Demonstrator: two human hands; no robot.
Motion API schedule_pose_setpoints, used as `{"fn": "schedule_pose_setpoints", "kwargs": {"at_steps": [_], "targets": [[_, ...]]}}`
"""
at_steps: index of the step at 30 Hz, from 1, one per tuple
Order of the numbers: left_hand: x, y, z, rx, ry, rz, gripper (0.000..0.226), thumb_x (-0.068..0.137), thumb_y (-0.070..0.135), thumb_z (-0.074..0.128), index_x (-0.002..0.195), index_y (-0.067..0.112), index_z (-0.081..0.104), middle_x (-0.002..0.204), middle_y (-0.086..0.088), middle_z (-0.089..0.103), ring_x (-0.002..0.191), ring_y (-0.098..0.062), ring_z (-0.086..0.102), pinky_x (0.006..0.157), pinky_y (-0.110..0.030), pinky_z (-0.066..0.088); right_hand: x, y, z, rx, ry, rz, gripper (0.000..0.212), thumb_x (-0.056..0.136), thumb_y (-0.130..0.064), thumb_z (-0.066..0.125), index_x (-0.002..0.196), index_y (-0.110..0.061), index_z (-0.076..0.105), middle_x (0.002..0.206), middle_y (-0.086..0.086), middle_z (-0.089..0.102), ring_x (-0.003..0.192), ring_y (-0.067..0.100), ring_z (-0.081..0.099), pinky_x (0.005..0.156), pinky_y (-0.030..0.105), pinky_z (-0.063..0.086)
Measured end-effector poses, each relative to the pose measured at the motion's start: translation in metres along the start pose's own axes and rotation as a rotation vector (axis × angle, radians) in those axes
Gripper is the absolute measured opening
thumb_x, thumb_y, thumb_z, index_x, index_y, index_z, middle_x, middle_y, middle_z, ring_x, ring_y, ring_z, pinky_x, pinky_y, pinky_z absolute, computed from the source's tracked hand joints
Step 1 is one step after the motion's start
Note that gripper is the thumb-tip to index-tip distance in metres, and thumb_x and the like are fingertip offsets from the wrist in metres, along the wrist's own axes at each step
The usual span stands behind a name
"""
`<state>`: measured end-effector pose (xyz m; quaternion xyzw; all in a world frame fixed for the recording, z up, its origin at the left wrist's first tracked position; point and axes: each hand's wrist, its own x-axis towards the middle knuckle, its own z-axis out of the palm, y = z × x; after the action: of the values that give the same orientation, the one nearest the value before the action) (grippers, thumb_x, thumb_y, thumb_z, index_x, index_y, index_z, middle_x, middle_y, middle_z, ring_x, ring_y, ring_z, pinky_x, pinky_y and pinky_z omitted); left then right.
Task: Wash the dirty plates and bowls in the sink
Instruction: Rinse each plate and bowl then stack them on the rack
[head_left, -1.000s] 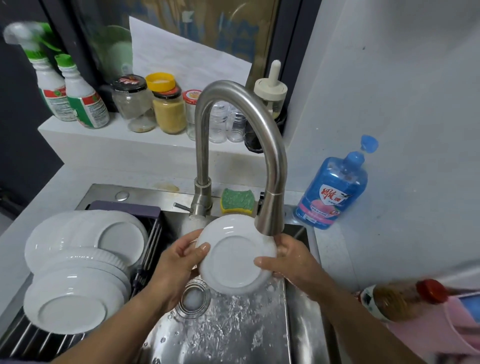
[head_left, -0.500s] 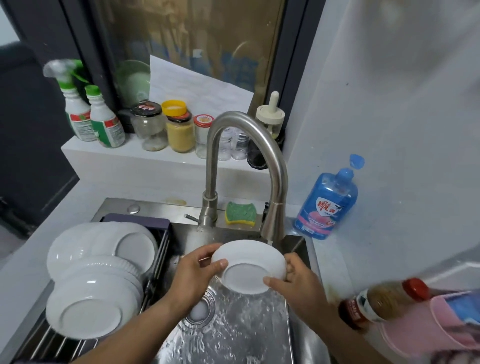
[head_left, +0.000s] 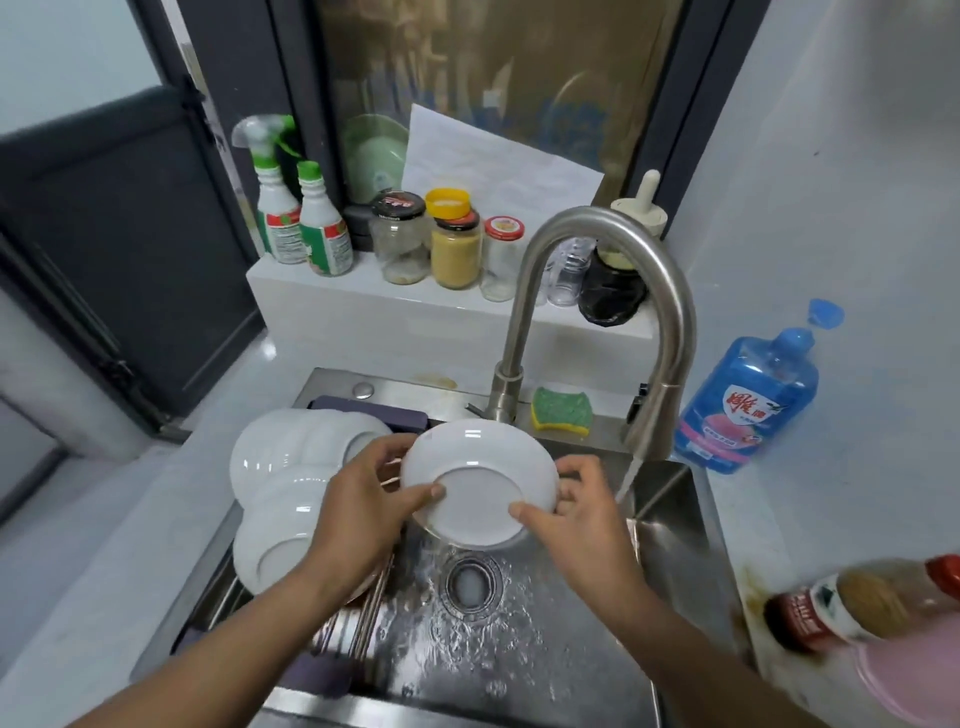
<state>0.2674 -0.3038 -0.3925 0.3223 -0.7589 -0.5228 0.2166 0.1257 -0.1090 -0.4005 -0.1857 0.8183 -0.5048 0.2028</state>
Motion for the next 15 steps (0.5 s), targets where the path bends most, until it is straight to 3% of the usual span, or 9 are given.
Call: {"fn": "schedule_pose_setpoints", "kwargs": {"at_steps": [3,7,12,15], "targets": [[-0.002,0.004,-0.031,0.025,0.042,0.011,0.056,0.069,0.022,0.094,0.118,0.032,0.068,0.114,0.018,0.069,0.100,-0.001,0.069,0.078,-0.012,0.052,0.000,-0.016,0.022,0.024,-0.024,-0.013,0.059,0.064,-0.039,0.091,0.101,-0.052,0.047,0.105,-0.005,0.069,0.091,0.015,0.073,0.075,0.047,0.062],[-0.007,-0.002,-0.062,0.071,0.087,0.012,0.055,0.069,0.022,0.094,0.116,0.033,0.068,0.114,0.018,0.064,0.096,0.002,0.066,0.071,-0.003,0.046,-0.006,-0.034,0.047,0.005,-0.047,-0.053,0.055,0.072,-0.031,0.092,0.105,-0.039,0.049,0.110,-0.013,0.062,0.096,0.011,0.067,0.073,0.032,0.058],[-0.023,-0.030,-0.096,0.057,0.152,-0.048,0.056,0.069,0.022,0.094,0.116,0.035,0.066,0.113,0.020,0.063,0.096,0.004,0.065,0.080,-0.017,0.050,-0.017,-0.045,0.092,-0.017,-0.088,-0.013,0.055,0.071,-0.030,0.093,0.104,-0.034,0.049,0.108,-0.008,0.063,0.095,0.012,0.066,0.072,0.033,0.058],[-0.030,-0.048,-0.110,0.048,0.183,-0.070,0.058,0.067,0.019,0.095,0.116,0.033,0.067,0.113,0.017,0.063,0.095,0.003,0.065,0.078,-0.013,0.049,-0.023,-0.045,0.115,-0.032,-0.111,0.018,0.055,0.071,-0.026,0.093,0.102,-0.033,0.049,0.105,-0.008,0.063,0.093,0.011,0.066,0.075,0.034,0.059]]}}
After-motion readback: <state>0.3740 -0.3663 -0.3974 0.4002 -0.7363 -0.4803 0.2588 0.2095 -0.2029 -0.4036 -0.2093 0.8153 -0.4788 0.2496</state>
